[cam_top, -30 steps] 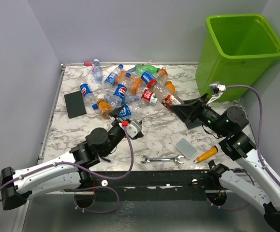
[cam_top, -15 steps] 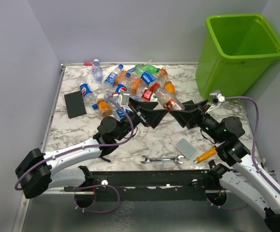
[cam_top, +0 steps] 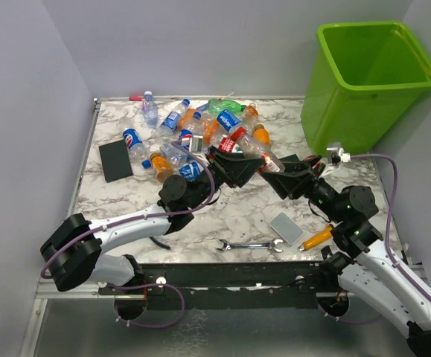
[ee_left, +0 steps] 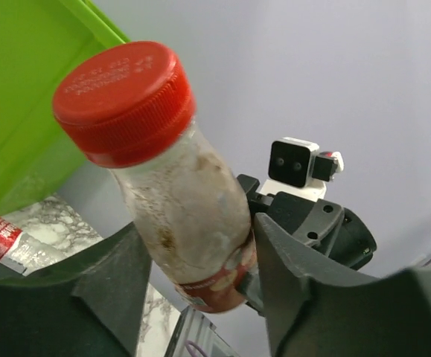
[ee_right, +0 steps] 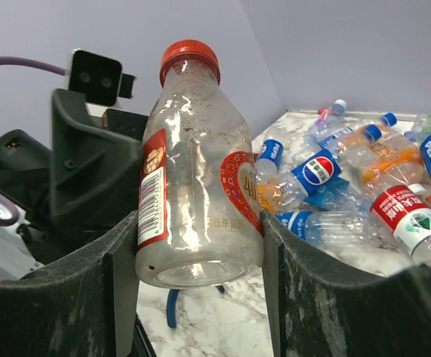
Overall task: Put the plastic bottles in the bin
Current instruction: Pick up the plastic bottle at the center of the board.
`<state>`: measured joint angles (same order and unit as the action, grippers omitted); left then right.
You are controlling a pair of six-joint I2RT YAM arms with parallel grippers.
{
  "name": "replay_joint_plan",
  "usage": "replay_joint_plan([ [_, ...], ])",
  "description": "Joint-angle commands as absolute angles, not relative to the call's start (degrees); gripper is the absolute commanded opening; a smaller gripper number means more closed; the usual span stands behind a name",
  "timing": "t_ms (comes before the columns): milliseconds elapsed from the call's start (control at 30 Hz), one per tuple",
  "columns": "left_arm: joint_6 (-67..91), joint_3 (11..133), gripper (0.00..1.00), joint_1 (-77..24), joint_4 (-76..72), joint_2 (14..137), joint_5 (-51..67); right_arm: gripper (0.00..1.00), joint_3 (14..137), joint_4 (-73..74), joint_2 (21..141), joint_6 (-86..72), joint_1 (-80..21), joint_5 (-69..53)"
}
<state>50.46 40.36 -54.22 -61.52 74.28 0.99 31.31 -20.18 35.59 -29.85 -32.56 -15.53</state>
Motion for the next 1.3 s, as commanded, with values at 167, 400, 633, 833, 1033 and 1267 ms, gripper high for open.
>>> replay_joint_plan([
  [167,50.36,41.32,0.34,-54.36,-66.47,74.95,2.48,0.55,32.72,-14.73,35.85,-28.64,-32.73,-19.37],
  [400,42.87,38.78,0.26,-47.83,-53.91,66.97,2.97,1.0,46.63,8.27,37.37,-23.41,-32.69,-19.02],
  [633,27.72,43.4,0.22,-44.06,-29.1,61.88,18.05,1.0,61.25,18.76,42.63,-21.11,-32.69,-19.3],
  [833,21.36,46.17,0.21,-44.03,-18.71,59.33,22.72,0.99,72.07,22.98,54.32,-22.6,-32.69,-22.39],
  [1033,20.59,47.78,0.21,-44.03,-15.79,59.08,23.64,0.97,75.47,22.78,61.15,-23.54,-32.73,-24.58],
  [1267,21.01,47.37,0.2,-44.03,-15.78,59.76,23.39,0.94,75.94,19.85,64.66,-25.12,-33.83,-26.98],
])
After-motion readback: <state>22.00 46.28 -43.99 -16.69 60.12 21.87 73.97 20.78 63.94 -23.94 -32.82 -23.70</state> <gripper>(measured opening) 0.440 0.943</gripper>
